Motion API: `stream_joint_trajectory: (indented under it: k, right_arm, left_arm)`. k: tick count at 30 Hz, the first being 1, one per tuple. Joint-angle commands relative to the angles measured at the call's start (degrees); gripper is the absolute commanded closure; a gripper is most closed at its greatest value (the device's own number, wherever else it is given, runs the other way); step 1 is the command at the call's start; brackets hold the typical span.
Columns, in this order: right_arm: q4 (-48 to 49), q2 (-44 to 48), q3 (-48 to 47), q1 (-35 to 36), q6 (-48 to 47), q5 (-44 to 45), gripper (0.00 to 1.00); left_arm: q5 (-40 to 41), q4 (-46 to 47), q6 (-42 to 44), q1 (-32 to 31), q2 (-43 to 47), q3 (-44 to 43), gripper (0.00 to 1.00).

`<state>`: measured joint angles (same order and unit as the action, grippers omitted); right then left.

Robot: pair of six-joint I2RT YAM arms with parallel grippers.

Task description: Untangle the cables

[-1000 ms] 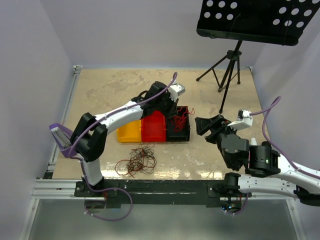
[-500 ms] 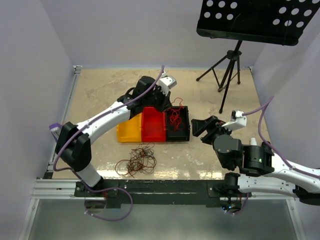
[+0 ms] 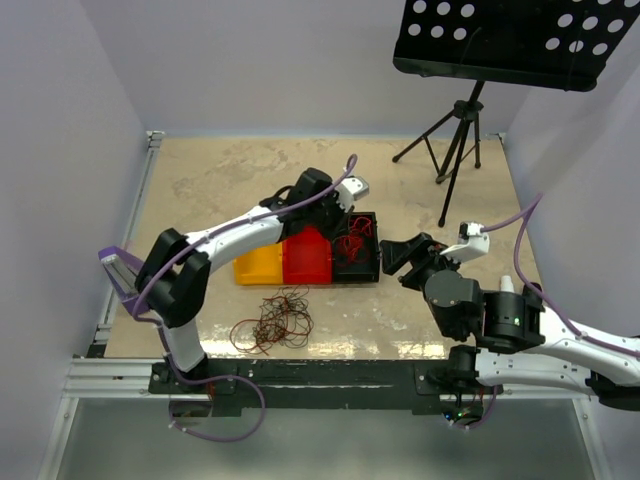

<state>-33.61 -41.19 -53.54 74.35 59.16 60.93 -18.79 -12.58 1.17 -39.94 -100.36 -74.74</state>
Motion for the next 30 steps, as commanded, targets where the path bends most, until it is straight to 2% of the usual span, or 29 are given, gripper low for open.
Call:
stream_joint_trajectory:
  k: [1, 5, 8, 11, 14, 17, 22, 27, 30]
  right_arm:
    - [0.82, -0.03, 0.54, 0.10, 1.40, 1.39, 0.24]
    - [0.73, 0.06, 0.98, 0.10, 1.40, 1.13, 0.24]
    - [1.17, 0.15, 1.59, 0.10, 1.40, 0.42, 0.24]
    - [2.84, -0.03, 2.30, 0.18, 0.26, -0.72, 0.24]
    - [5.21, -0.82, 3.00, 0.10, -1.32, -2.30, 0.23]
    - [8.20, -2.05, 3.35, 0.10, -3.95, -5.28, 0.23]
    - [16.01, -5.56, 4.58, 0.01, -12.46, -14.50, 0.21]
    - [24.01, -11.88, 7.04, 0.01, -18.46, -29.26, 0.19]
    - [28.58, -17.76, 7.57, 0.01, -20.56, -36.56, 0.17]
  left_arm:
    - [0.50, -0.87, 2.08, -1.63, -5.98, -5.32, 1.00]
    - [-0.28, 0.71, 2.08, -1.80, -7.75, -5.77, 0.99]
    - [-1.34, -0.42, 2.26, -1.80, -6.26, -6.12, 0.46]
    - [-2.48, -2.97, 3.13, -1.80, -2.49, -6.21, 0.23]
    - [-5.02, -6.48, 5.76, -1.72, 1.99, -6.21, 0.11]
    - [-7.32, -13.15, 12.25, -1.54, 6.65, -8.05, 0.04]
    - [-8.90, -24.05, 26.05, 2.14, 17.63, -6.83, 0.00]
    - [-11.01, -37.40, 40.11, 9.08, 27.04, -1.12, 0.00]
    - [-7.77, -42.69, 48.63, 13.30, 31.79, 5.46, 0.00]
